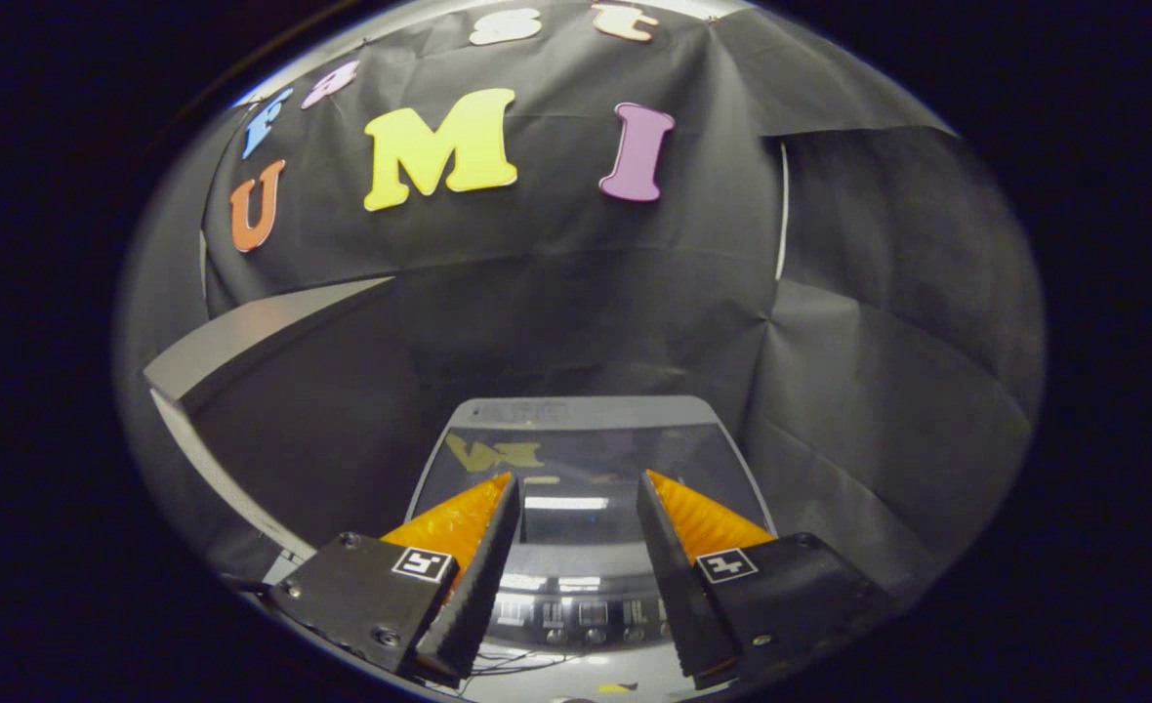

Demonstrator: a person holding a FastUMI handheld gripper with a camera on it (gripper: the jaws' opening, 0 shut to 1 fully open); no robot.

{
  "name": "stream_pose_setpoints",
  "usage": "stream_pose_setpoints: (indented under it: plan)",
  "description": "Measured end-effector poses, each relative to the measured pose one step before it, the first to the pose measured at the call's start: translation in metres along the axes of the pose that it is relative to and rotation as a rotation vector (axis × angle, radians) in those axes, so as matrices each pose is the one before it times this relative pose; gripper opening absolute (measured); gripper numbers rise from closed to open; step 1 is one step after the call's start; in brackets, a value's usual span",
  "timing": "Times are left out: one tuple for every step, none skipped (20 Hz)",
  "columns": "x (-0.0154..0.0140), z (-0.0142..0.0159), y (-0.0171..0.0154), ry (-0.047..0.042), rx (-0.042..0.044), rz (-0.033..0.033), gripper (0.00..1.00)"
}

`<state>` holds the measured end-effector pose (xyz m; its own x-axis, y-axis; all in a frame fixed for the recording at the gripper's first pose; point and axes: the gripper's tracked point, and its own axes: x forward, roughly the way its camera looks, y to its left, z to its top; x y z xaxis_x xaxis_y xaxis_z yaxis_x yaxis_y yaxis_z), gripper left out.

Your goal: Put the clothes into the washing machine and then close the washing machine lid.

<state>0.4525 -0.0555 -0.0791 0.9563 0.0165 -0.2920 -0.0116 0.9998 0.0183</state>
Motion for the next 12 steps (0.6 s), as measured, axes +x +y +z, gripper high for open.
stream_pose_setpoints:
  plan:
    - [-0.02505,-0.01010,0.00036,-0.00647,0.00050,-0.01754,0.77]
    - [-0.02691,-0.01097,-0.00013,-0.00813,0.00267,-0.01738,0.77]
    - [-0.02729,-0.01101,0.00077,-0.00804,0.00832,-0.01402,0.77]
    - [-0.02481,-0.01089,0.00388,-0.00505,0.00875,-0.00955,0.77]
    - [-0.02536,-0.01211,0.00264,-0.00052,0.00461,-0.00882,0.77]
    - [-0.02512,-0.01179,0.00240,-0.00419,-0.00027,-0.00892,0.77]
    - [-0.02415,-0.01019,0.00113,-0.00653,-0.00235,-0.01145,0.77]
    - [-0.02433,-0.00997,0.00130,-0.00359,-0.00175,-0.00580,0.77]
    - [-0.02374,-0.00968,-0.00021,0.00334,-0.00011,-0.01201,0.77]
    - [-0.02075,-0.00785,-0.00035,0.00109,0.00175,-0.00604,0.77]
    - [-0.02167,-0.00505,-0.00079,-0.00187,0.00372,-0.00264,0.77]
    - [-0.01884,-0.00347,0.00107,-0.00622,-0.00145,-0.00115,0.77]
